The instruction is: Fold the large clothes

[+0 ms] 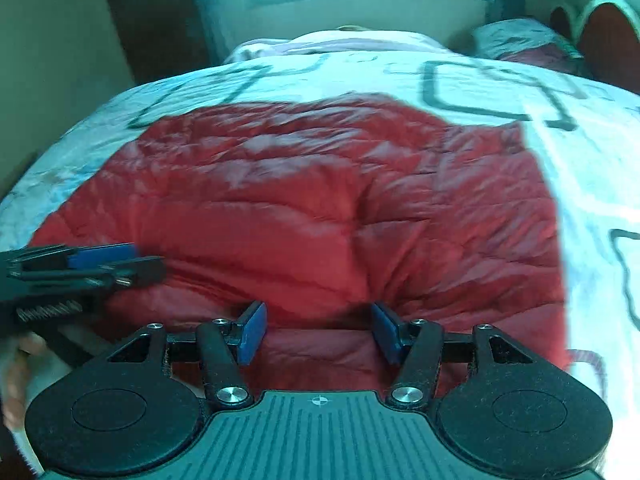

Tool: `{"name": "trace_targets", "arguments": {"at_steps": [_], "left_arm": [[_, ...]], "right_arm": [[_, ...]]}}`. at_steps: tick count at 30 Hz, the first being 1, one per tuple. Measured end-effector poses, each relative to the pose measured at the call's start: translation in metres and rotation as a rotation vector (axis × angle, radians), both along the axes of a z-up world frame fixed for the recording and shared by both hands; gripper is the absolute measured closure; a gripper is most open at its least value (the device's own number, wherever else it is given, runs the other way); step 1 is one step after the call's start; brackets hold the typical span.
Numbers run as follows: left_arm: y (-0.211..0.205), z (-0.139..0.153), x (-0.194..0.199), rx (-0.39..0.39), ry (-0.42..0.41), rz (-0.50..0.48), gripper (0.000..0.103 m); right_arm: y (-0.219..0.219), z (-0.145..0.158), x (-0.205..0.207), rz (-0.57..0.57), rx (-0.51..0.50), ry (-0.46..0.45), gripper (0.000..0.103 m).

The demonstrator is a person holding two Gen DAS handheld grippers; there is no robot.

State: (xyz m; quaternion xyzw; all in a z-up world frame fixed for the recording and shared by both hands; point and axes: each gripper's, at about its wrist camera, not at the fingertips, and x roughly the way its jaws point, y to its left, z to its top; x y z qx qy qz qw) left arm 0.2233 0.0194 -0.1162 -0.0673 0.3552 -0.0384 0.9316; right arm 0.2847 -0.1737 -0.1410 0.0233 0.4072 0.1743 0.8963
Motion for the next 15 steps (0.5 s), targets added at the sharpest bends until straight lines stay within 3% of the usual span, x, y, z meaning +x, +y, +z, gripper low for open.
{"name": "trace_targets", "arguments": {"at_steps": [3,6,8,9,11,15], "left_arm": [[0.043,-0.001,-0.015,0.008,0.005,0.104,0.062],[0.074,0.007,-0.041,0.017,-0.006,0.219,0.056],[0.085,0.014,-0.059,0.006,-0.018,0.312,0.031],[0.089,0.016,-0.067,-0.010,-0.024,0.349,0.028],[0.094,0.017,-0.079,-0.117,-0.032,0.375,0.029],[0.104,-0.004,-0.073,-0.411,0.023,0.421,0.038]], "right_arm": [[-0.032,0.004,-0.008,-0.098,-0.042,-0.031,0.046],[-0.072,0.002,-0.009,-0.193,-0.003,0.006,0.046],[-0.090,0.011,-0.017,-0.237,0.061,-0.017,0.056],[-0.095,0.016,-0.020,-0.252,0.092,-0.031,0.059],[-0.095,0.025,-0.024,-0.255,0.146,-0.057,0.076],[-0.066,0.036,-0.020,-0.167,0.185,-0.070,0.080]]}}
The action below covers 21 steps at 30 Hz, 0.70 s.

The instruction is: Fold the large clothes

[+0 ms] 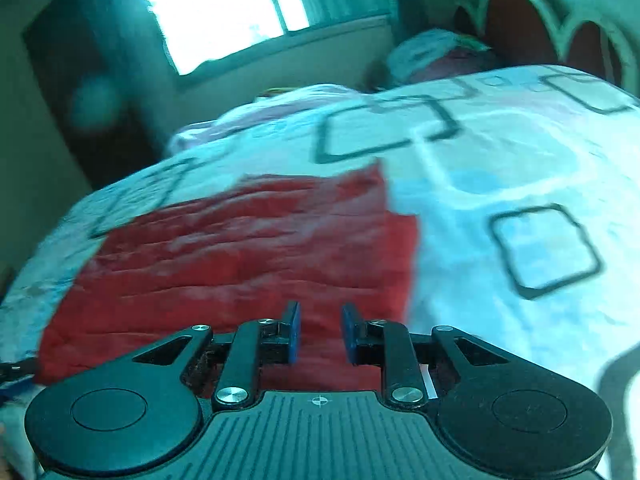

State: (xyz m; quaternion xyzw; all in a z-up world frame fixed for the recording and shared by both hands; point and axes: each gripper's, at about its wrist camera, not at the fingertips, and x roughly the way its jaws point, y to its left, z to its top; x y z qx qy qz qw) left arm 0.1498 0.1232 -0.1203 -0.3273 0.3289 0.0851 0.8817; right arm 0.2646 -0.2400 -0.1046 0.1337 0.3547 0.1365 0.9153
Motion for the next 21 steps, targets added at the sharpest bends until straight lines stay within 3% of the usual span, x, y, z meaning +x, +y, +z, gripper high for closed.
{"name": "trace_targets", "arguments": {"at_steps": [2,7,9,11,13,15,17,21], "left_arm": [[0.004,-0.012,0.006,-0.083,-0.018,0.027,0.041],[0.018,-0.033,0.030,-0.194,-0.061,0.087,0.058],[0.021,-0.036,0.037,-0.212,-0.072,0.069,0.075],[0.018,-0.034,0.039,-0.186,-0.091,0.040,0.086],[0.015,-0.021,0.036,-0.158,-0.138,0.016,0.089],[0.006,0.000,0.029,-0.126,-0.197,-0.026,0.090],[-0.011,0.022,0.026,-0.080,-0.254,-0.102,0.090],[-0.026,0.046,0.040,0.023,-0.263,-0.174,0.090]], "right_arm": [[0.019,0.002,0.001,0.054,0.007,0.002,0.086],[0.071,-0.003,0.015,0.159,-0.005,0.031,0.091],[0.090,-0.011,0.022,0.181,-0.010,0.038,0.091],[0.107,-0.013,0.028,0.192,-0.010,0.047,0.092],[0.123,-0.019,0.034,0.210,-0.026,0.067,0.092],[0.139,-0.039,0.040,0.240,-0.072,0.142,0.092],[0.146,-0.058,0.041,0.229,-0.092,0.147,0.093],[0.141,-0.053,0.044,0.194,-0.053,0.175,0.094]]}}
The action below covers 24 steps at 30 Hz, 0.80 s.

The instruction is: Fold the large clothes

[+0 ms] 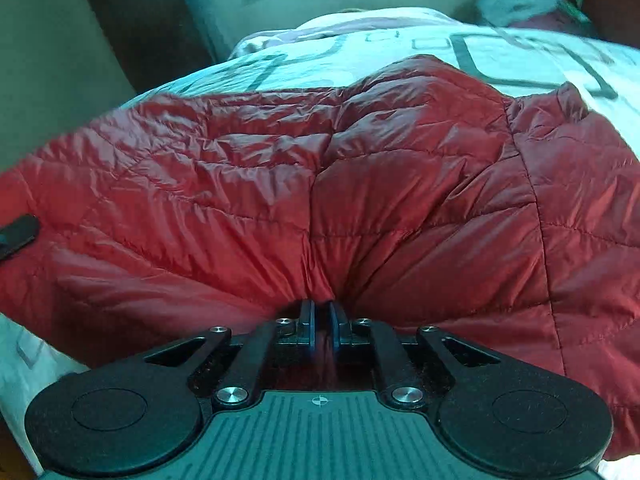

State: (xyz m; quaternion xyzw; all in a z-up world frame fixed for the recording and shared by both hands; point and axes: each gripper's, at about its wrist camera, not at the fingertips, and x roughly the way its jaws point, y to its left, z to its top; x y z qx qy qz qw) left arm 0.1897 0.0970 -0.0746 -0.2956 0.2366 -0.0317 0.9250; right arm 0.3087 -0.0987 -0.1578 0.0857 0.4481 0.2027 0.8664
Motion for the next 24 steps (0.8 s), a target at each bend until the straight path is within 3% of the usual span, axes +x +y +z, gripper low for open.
{"name": "trace_targets", "arguments": {"at_steps": [6,8,11,18,24], "left_arm": [[0.000,0.005,0.007,0.030,0.013,-0.024,0.090],[0.003,0.006,0.002,0.032,0.015,-0.029,0.090],[-0.008,0.012,-0.002,0.054,0.008,-0.074,0.090],[-0.052,0.038,0.007,0.202,-0.054,-0.201,0.090],[-0.090,0.044,0.023,0.201,-0.062,-0.334,0.090]], "right_arm": [[-0.035,0.039,-0.035,-0.067,0.128,-0.036,0.093],[-0.032,0.034,-0.040,-0.049,0.133,0.009,0.093],[-0.012,0.002,-0.032,-0.023,0.100,0.110,0.094],[-0.013,-0.001,-0.026,-0.004,0.128,0.121,0.096],[-0.022,-0.005,-0.023,-0.034,0.201,0.160,0.097]]}}
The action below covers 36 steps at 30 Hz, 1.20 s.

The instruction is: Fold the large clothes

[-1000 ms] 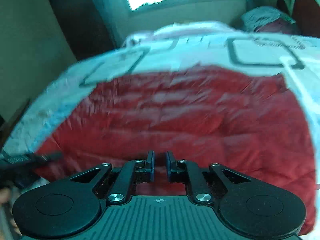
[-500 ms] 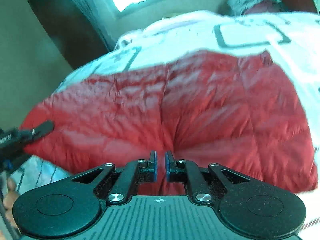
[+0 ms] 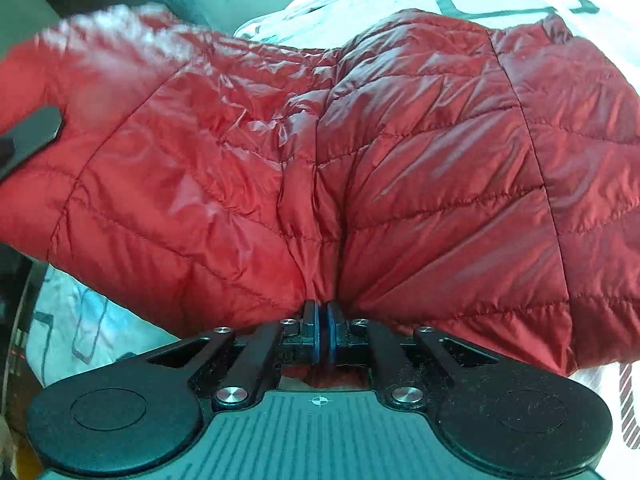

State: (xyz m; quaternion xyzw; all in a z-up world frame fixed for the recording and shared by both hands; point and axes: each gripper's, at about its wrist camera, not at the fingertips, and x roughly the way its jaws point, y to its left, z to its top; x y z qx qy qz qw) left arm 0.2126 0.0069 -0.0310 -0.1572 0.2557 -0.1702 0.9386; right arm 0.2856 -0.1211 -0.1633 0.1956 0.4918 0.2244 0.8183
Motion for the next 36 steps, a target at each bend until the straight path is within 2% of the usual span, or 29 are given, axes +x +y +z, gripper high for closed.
{"name": "trace_targets", "arguments": {"at_steps": [2,4,6,8,10,12,14,18,26,28,31,33,34,36], "left_arm": [[-0.014,0.000,0.005,0.030,0.002,-0.038,0.090],[-0.025,0.000,0.009,0.049,0.013,-0.058,0.090],[-0.035,0.001,0.012,0.074,0.029,-0.071,0.090],[-0.045,0.001,0.015,0.095,0.034,-0.083,0.090],[-0.056,0.002,0.018,0.116,0.040,-0.087,0.090],[-0.070,0.001,0.022,0.141,0.053,-0.091,0.090],[-0.084,0.001,0.026,0.154,0.072,-0.087,0.089],[-0.116,-0.006,0.037,0.198,0.109,-0.116,0.089],[-0.182,-0.051,0.065,0.270,0.239,-0.187,0.088],[-0.190,-0.069,0.073,0.289,0.286,-0.203,0.083],[-0.183,-0.079,0.079,0.237,0.327,-0.192,0.083],[-0.180,-0.079,0.078,0.234,0.325,-0.188,0.083],[-0.181,-0.079,0.077,0.238,0.322,-0.184,0.082],[-0.184,-0.078,0.075,0.246,0.317,-0.179,0.079]], "right_arm": [[-0.011,0.003,-0.001,-0.048,0.049,0.010,0.096],[-0.031,0.019,-0.013,-0.128,0.108,-0.060,0.096],[-0.058,0.036,-0.022,-0.198,0.100,-0.117,0.096],[-0.092,0.048,-0.026,-0.289,0.062,-0.173,0.096],[-0.127,0.049,-0.026,-0.393,-0.025,-0.203,0.096],[-0.154,0.042,-0.020,-0.449,-0.087,-0.190,0.096],[-0.169,0.026,-0.009,-0.433,-0.037,-0.127,0.096],[-0.170,0.005,0.008,-0.342,0.022,-0.063,0.096],[-0.190,-0.007,0.017,-0.256,0.106,-0.028,0.096],[-0.202,-0.008,0.017,-0.275,0.123,-0.023,0.096],[-0.224,-0.008,0.020,-0.350,0.131,-0.012,0.094],[-0.238,-0.003,0.015,-0.391,0.110,-0.023,0.057],[-0.244,0.003,0.010,-0.412,0.108,-0.059,0.030],[-0.252,0.013,0.003,-0.408,0.137,-0.088,0.030]]}}
